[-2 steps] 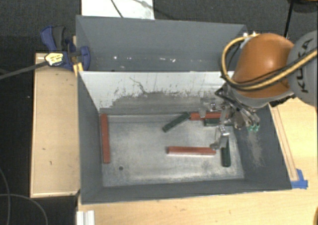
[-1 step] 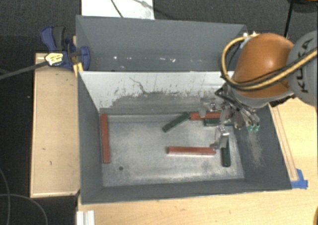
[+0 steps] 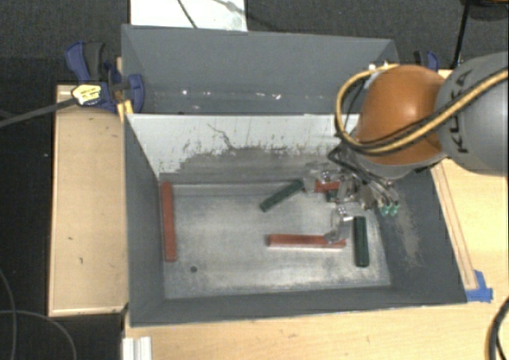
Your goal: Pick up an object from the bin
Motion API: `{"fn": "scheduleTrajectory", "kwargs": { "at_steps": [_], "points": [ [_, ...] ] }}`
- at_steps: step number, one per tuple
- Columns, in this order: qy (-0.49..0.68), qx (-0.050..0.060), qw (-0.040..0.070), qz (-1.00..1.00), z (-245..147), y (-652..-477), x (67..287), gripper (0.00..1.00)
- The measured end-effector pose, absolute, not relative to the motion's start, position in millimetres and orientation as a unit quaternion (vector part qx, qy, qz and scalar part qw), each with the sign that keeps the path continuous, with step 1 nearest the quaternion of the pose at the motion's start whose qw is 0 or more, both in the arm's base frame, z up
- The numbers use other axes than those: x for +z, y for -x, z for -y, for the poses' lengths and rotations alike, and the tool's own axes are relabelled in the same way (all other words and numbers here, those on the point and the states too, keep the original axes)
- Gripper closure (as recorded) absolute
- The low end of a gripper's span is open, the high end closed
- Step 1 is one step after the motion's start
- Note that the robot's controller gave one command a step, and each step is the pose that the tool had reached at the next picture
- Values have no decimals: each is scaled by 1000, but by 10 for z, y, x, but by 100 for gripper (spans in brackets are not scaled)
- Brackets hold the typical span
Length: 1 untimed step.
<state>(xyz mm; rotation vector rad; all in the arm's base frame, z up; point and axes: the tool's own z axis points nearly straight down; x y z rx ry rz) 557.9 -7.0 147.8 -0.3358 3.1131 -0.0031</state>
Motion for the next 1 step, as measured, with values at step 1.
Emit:
{"fn": "scheduleTrajectory", "kwargs": {
  "at_steps": [1],
  "points": [
    [158,1,4,-987,446,-5546,809,0]
  ]
}}
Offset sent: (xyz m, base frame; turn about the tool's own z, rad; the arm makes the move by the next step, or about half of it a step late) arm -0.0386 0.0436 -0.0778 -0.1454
